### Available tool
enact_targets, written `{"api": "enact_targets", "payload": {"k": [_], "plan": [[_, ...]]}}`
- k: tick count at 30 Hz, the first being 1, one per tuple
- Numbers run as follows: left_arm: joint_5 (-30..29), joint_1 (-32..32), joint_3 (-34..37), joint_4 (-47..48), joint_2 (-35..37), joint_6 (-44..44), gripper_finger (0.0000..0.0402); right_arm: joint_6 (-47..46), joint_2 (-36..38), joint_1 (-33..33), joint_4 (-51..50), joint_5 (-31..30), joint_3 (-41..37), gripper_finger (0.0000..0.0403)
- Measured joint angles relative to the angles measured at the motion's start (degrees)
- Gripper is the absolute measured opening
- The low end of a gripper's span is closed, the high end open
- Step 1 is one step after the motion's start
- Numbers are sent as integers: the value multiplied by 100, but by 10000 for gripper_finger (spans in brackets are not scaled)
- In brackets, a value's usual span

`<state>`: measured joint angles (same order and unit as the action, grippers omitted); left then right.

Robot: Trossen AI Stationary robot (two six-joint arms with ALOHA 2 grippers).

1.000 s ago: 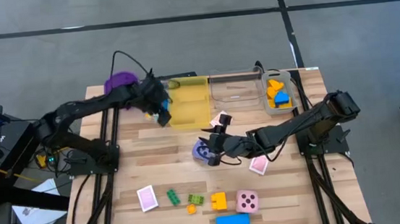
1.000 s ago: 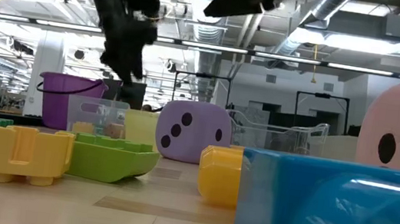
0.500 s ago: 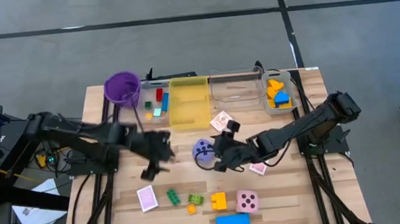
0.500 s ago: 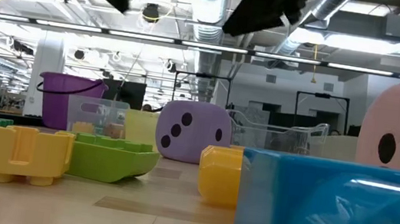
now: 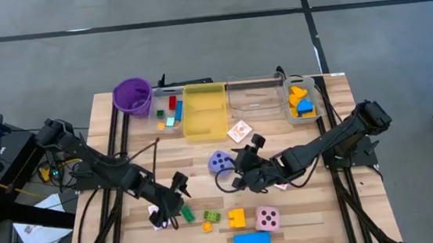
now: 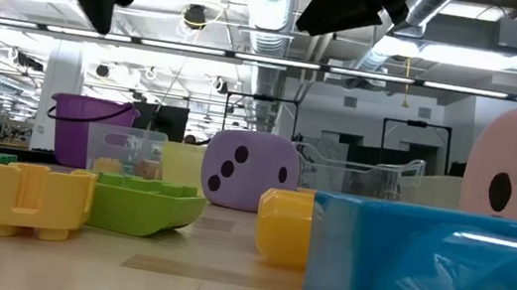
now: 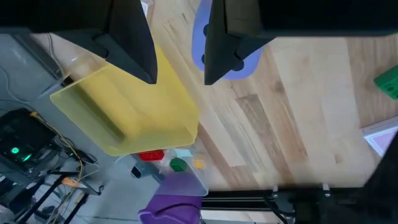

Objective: Pick & Place Toys
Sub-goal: Put the small green game piece into the white bin

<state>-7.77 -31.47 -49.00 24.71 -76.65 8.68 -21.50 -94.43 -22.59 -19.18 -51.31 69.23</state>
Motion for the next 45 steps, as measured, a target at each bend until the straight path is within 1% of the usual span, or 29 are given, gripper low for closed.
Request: {"api": "enact_targets", "payload": {"k": [3, 9, 15, 20, 29, 45], "plan": [[0, -44, 86, -327, -168, -40, 326, 25, 0, 21, 3, -2, 0, 127], [7, -46, 101, -525, -333, -56, 328, 182, 0, 31, 103, -11, -4, 127], [7, -43, 101, -607, -340, -20, 331, 199, 0, 63, 138, 2, -4, 127], [9, -43, 101, -644, -340, 287, 331, 199, 0, 61, 140, 4, -4, 127], [4, -41, 101, -705, -412, 306, 331, 199, 0, 59, 121, 22, -4, 127], [119, -39, 100, -674, -1685, 309, 332, 199, 0, 63, 131, 21, -4, 127]]}}
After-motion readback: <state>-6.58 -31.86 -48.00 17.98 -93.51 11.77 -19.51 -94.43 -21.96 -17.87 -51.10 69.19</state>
